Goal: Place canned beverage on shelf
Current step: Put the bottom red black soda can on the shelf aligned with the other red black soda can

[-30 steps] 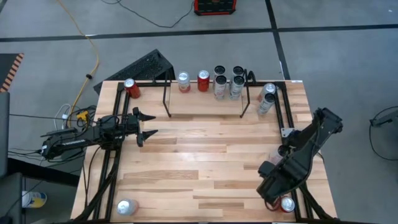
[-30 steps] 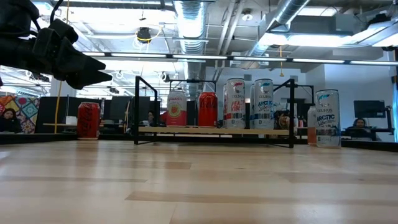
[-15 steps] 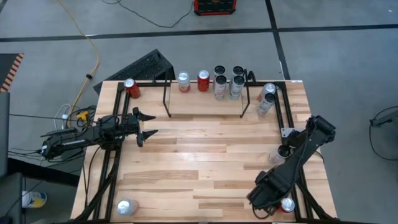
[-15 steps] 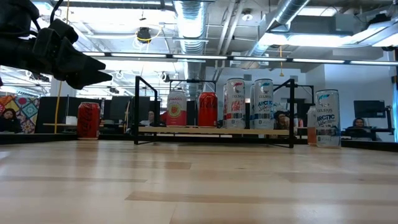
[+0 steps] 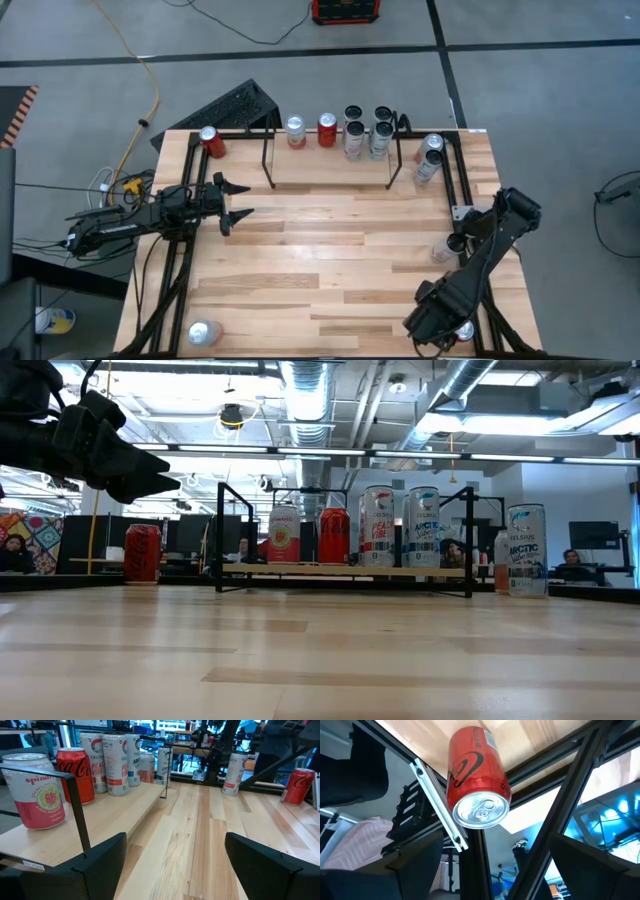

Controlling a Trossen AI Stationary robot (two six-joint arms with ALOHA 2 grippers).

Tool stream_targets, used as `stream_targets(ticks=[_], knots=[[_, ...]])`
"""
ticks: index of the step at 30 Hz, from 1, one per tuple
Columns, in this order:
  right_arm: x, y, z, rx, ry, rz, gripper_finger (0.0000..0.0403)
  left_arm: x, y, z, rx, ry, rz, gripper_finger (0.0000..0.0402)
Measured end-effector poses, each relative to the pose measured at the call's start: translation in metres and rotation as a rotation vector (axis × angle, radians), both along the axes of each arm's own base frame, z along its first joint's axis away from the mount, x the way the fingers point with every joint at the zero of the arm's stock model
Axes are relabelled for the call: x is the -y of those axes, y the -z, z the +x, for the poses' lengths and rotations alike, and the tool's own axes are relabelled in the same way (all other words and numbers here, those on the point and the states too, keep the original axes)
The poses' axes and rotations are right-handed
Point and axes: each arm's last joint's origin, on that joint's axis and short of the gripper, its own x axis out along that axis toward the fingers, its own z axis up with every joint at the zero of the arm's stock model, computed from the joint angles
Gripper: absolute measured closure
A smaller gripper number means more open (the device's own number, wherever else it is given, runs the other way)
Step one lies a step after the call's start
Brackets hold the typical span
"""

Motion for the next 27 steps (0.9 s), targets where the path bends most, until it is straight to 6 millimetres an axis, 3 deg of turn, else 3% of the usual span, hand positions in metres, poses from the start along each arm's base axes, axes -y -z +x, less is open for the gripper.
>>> stream_targets(ticks=[9,16,27], knots=[[-0.014,0.004,-0.013,0.048,-0.003,-0.046,0.0007,0.000,0.000,0.000,0.000,0.000,0.000,0.0078],[-0.018,0.042,-0.025,0.012,-0.045,-0.056,0.0007,0.000,0.000,0.000,0.000,0.000,0.000,0.0078],[-0.025,0.047,-0.024,0.074,-0.054,-0.004,0.0007,0.000,0.000,0.000,0.000,0.000,0.000,0.0078]])
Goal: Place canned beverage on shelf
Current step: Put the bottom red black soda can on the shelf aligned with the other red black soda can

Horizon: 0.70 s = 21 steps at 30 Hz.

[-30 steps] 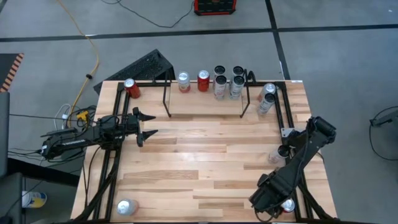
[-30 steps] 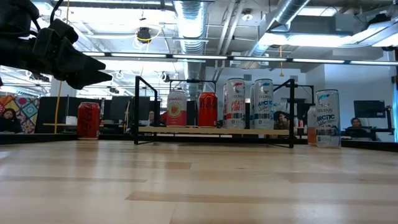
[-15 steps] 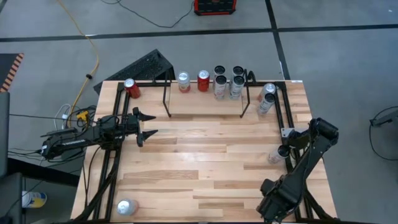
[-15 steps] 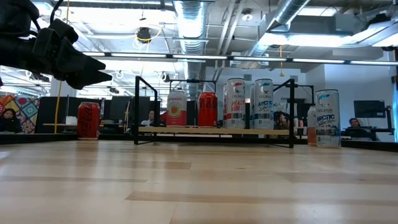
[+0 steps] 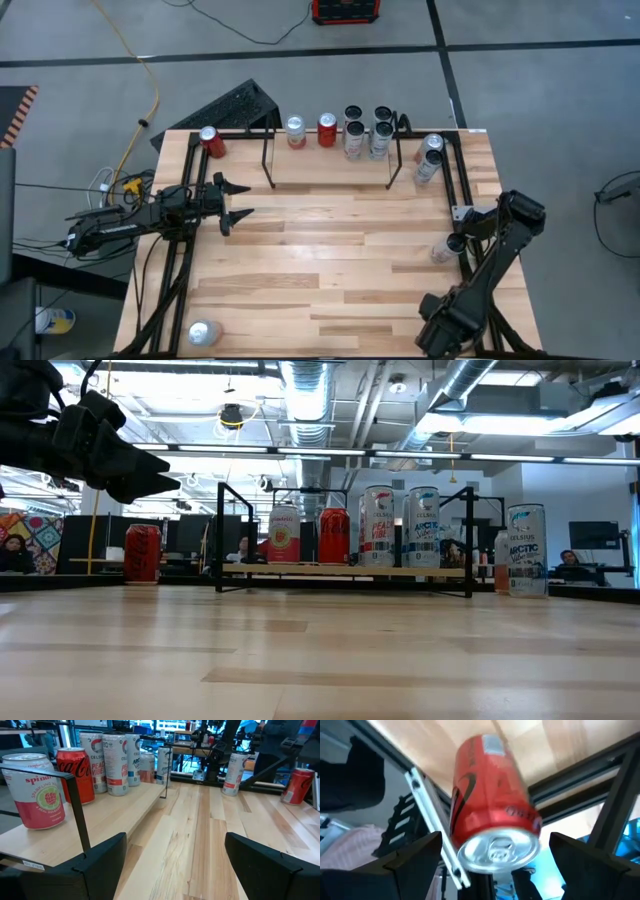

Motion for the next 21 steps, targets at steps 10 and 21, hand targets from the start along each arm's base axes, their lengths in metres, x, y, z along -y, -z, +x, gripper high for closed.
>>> stream_targets(ticks=[10,21], knots=[[-0.015,0.027,0.006,-0.020,-0.042,-0.009,0.0007,0.000,0.000,0.000,0.000,0.000,0.000,0.0078],[-0.020,0.029,0.003,-0.072,-0.047,0.036,0.0007,0.000,0.000,0.000,0.000,0.000,0.000,0.0078]])
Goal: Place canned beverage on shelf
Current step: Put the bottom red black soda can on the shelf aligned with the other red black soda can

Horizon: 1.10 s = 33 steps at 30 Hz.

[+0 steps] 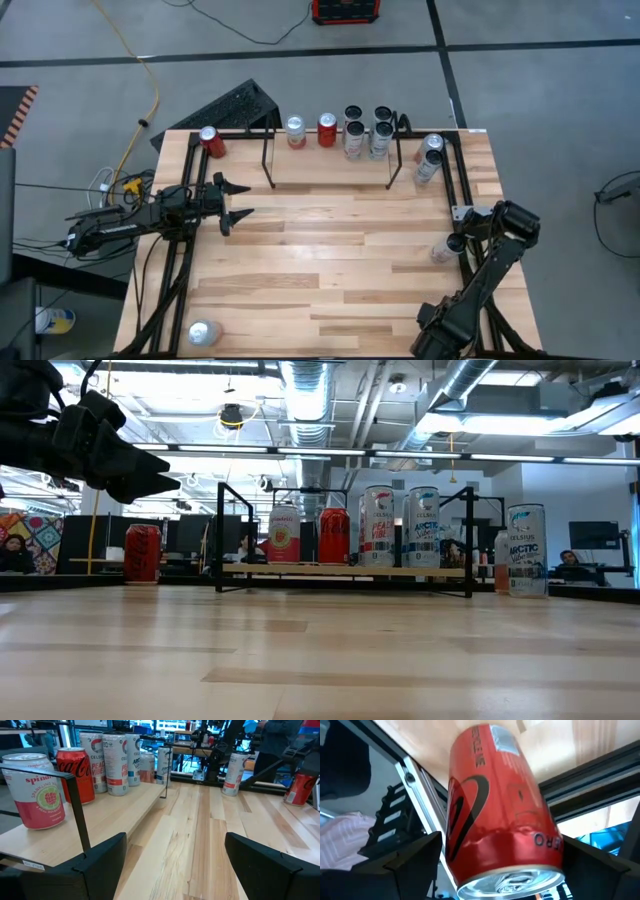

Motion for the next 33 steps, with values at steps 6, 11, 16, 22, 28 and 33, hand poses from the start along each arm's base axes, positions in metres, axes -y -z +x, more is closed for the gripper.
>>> stream_targets(ticks=[6,11,16,22,28,33], knots=[[-0.002,0.000,-0.003,-0.003,-0.008,0.003,0.0007,0.000,0.000,0.000,0.000,0.000,0.000,0.0078],[-0.002,0.000,-0.003,0.023,-0.015,-0.013,0.0008,0.000,0.000,0.000,0.000,0.000,0.000,0.0078],[-0.002,0.000,-0.003,0.025,-0.015,-0.016,0.0025,0.000,0.000,0.000,0.000,0.000,0.000,0.0078],[-0.003,0.000,-0.002,0.028,-0.017,0.000,0.0065,0.000,0.000,0.000,0.000,0.000,0.000,0.0078],[0.000,0.000,0.002,0.021,0.004,0.004,0.0068,0.000,0.000,0.000,0.000,0.000,0.000,0.0078],[0.007,-0.008,0.012,0.026,-0.018,0.009,0.0068,0.000,0.000,0.000,0.000,0.000,0.000,0.0078]])
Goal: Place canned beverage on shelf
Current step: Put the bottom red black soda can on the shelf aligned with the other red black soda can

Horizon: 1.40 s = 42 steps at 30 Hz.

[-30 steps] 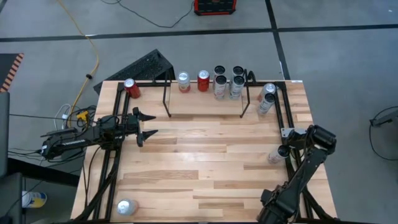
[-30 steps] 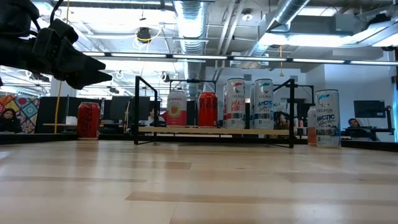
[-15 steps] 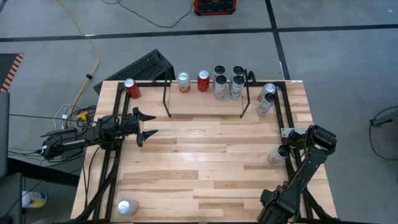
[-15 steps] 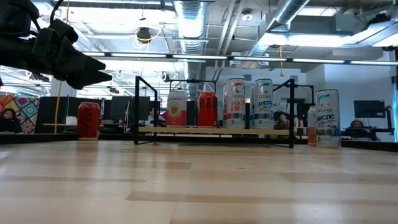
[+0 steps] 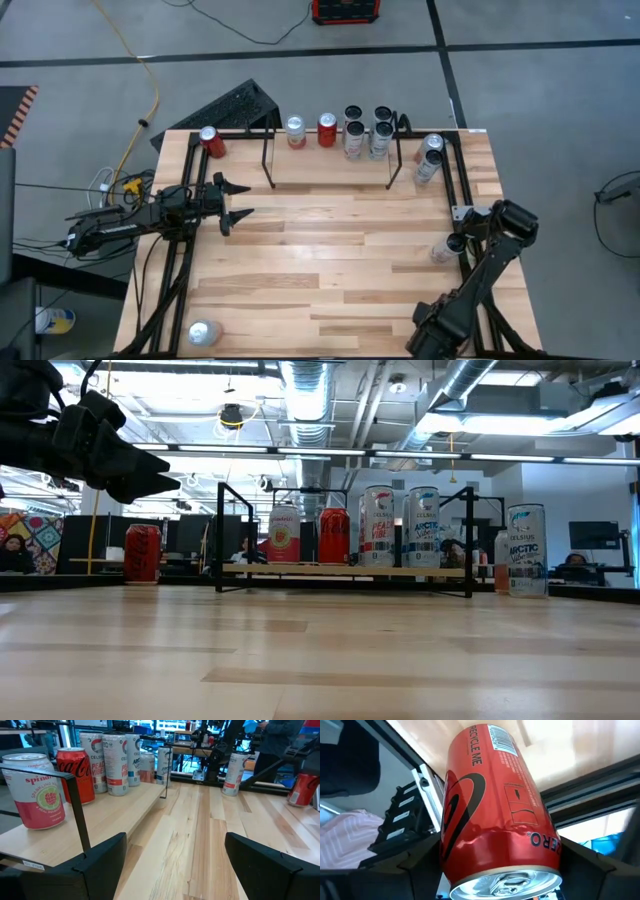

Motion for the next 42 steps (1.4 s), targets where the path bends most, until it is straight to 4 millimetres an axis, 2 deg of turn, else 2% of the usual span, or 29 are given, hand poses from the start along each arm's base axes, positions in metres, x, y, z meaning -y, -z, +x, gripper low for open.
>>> stream_targets(ticks=[3,8,12,17,20,26,30,32,36,42], knots=[[0.012,-0.012,0.010,-0.019,-0.018,-0.013,0.0068,0.000,0.000,0.000,0.000,0.000,0.000,0.0078],[0.044,-0.040,0.037,-0.048,-0.036,0.002,0.0068,0.000,0.000,0.000,0.000,0.000,0.000,0.0078],[0.077,-0.058,0.071,0.082,0.012,0.069,0.0068,0.000,0.000,0.000,0.000,0.000,0.000,0.0078],[0.138,-0.071,0.112,0.225,0.066,0.036,0.0068,0.000,0.000,0.000,0.000,-0.001,0.000,0.0078],[0.181,-0.073,0.128,0.290,0.088,0.016,0.0068,0.000,0.000,0.000,0.000,0.000,0.000,0.0078],[0.273,-0.072,0.140,0.329,0.190,-0.089,0.0067,0.000,0.000,0.000,0.000,0.001,0.000,0.0078],[0.317,-0.072,0.136,0.332,0.256,-0.122,0.0067,0.000,0.000,0.000,0.000,0.000,0.000,0.0078],[0.330,-0.072,0.135,0.342,0.255,-0.123,0.0067,0.000,0.000,0.000,0.000,0.000,0.000,0.0078],[0.349,-0.060,0.139,0.321,0.232,-0.121,0.0067,0.000,0.000,0.000,0.000,0.000,0.000,0.0078],[0.352,-0.026,0.155,0.237,0.137,-0.089,0.0067,0.000,0.000,0.000,0.000,0.000,0.000,0.0078]])
